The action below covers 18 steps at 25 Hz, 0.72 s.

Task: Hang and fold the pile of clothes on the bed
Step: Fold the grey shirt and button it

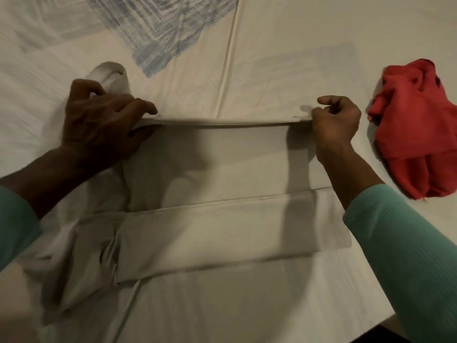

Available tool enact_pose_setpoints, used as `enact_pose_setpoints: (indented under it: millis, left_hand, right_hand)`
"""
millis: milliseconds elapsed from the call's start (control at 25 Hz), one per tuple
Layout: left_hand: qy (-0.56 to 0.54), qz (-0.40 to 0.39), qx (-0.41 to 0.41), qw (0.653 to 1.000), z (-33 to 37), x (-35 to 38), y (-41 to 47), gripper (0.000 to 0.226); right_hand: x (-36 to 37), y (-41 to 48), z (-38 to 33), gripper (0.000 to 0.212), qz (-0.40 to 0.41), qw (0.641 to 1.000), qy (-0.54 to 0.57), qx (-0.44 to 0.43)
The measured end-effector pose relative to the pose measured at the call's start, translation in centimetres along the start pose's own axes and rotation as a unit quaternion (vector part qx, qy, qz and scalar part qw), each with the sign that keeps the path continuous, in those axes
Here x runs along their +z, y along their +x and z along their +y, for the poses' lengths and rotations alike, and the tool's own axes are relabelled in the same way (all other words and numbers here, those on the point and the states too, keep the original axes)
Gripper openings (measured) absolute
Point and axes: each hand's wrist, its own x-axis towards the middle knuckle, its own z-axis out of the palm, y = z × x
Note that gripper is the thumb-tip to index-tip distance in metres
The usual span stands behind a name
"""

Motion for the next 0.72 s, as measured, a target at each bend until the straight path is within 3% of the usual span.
enact_pose_setpoints:
  millis: [120,320,480,600,720]
  left_hand:
    - [-0.018,-0.029,0.040,0.999,2.0,-2.5,-3.6,0.034]
    - [-0.013,-0.086,0.048,0.995,5.7,-3.7,-8.6,0.034]
    - [0.000,-0.137,0.005,0.990,8.9,-4.2,-10.1,0.034]
    - [-0.036,-0.132,-0.036,0.990,11.1,-5.3,-10.5,0.043]
    - [-0.080,-0.058,-0.184,0.978,12.1,-7.1,-10.7,0.043]
  right_hand:
    - [-3.8,-3.2,0.9,0.031,0.025,0.997,0.074,0.000]
    - [-9.5,-8.9,5.0,0.023,0.009,0.999,-0.023,-0.044]
    - [-10.5,-11.3,7.6,0.022,-0.021,0.983,-0.172,-0.060]
    - [-9.7,-13.8,7.4,0.025,0.026,0.951,-0.295,-0.084]
    - [-6.5,-18.2,5.6,0.030,-0.049,0.952,-0.181,-0.242]
